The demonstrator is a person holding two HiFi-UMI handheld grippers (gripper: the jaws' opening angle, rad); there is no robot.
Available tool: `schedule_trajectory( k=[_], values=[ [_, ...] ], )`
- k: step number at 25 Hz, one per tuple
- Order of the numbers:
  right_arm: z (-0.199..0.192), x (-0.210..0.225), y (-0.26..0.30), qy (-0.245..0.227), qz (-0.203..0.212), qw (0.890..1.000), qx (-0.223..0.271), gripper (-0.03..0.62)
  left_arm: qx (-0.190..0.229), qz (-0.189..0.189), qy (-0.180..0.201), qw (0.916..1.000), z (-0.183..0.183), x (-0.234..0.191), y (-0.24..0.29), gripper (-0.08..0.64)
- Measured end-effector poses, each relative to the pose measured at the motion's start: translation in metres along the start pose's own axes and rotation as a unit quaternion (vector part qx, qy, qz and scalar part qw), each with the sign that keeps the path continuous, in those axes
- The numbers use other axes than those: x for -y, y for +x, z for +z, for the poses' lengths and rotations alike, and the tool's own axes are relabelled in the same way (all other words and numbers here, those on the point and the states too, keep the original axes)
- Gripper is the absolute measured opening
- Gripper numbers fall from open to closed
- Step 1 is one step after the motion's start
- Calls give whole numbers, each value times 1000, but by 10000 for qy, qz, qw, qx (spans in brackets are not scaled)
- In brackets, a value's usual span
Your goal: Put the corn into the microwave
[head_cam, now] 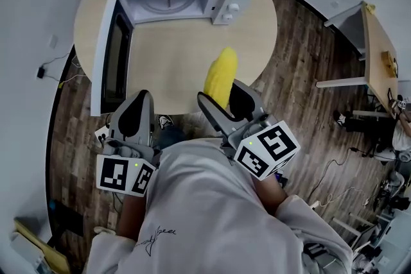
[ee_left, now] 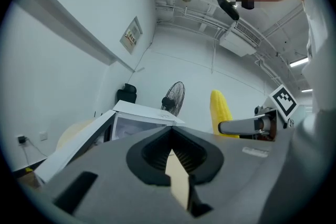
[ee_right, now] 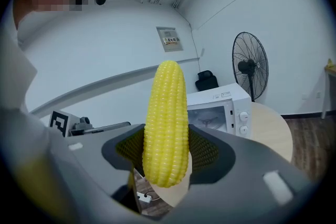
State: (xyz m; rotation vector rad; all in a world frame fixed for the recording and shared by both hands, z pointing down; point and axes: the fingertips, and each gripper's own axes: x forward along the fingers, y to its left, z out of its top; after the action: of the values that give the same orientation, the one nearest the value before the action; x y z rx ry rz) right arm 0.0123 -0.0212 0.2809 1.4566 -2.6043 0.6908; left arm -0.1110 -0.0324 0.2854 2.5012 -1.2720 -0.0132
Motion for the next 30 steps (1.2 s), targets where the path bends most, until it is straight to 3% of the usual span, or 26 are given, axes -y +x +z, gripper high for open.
schedule_trajectory(
  k=[15,30],
  values=[
    [-10,-17,46,68,-476,9988,-13,261,-152,-603,159,9979,8,-52,7,-11],
    [-14,-10,78,-52,-439,9989,-157,261,-139,-519,113,9985,11,-70,6,-11]
  ],
)
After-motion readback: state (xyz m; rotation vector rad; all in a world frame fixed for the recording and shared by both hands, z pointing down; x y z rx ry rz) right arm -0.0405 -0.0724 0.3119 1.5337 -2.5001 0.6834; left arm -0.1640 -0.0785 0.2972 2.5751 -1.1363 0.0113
